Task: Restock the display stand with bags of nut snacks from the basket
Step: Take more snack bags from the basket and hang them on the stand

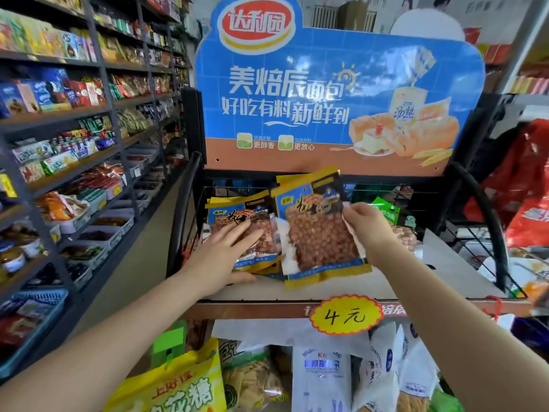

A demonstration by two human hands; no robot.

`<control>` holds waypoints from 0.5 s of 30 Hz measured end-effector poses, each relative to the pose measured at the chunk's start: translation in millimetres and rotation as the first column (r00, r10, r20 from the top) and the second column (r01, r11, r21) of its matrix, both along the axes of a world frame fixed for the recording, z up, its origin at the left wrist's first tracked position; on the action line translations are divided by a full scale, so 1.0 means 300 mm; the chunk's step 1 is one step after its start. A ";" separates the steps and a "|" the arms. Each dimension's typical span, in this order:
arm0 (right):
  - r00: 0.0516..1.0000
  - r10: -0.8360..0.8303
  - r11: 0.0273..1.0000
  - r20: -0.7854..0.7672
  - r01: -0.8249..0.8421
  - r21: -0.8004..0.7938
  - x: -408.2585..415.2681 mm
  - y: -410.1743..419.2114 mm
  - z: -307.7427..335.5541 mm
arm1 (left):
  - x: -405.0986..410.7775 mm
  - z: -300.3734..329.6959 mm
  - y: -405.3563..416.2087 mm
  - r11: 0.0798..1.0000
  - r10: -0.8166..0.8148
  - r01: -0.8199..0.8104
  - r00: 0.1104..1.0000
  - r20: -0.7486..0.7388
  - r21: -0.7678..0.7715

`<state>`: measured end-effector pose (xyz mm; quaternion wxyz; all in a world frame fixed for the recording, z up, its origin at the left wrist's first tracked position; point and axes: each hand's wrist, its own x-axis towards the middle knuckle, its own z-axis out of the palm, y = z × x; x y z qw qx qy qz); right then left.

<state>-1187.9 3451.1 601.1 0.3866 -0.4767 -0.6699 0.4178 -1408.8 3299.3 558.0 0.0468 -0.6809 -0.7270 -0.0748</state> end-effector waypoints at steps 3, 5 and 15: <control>0.996 -0.019 0.994 -0.091 0.028 0.101 -0.001 -0.007 0.073 | 0.011 0.026 -0.029 0.999 0.043 -0.042 0.999 0.015 -0.020; 0.977 -0.042 0.998 -0.209 0.053 0.044 -0.023 -0.011 0.101 | 0.020 0.055 -0.073 0.998 0.061 -0.061 0.992 0.108 0.000; 0.968 0.039 0.998 0.250 -0.050 0.040 -0.343 -0.145 -0.005 | -0.038 0.095 -0.320 0.877 0.009 -0.091 0.985 0.173 0.471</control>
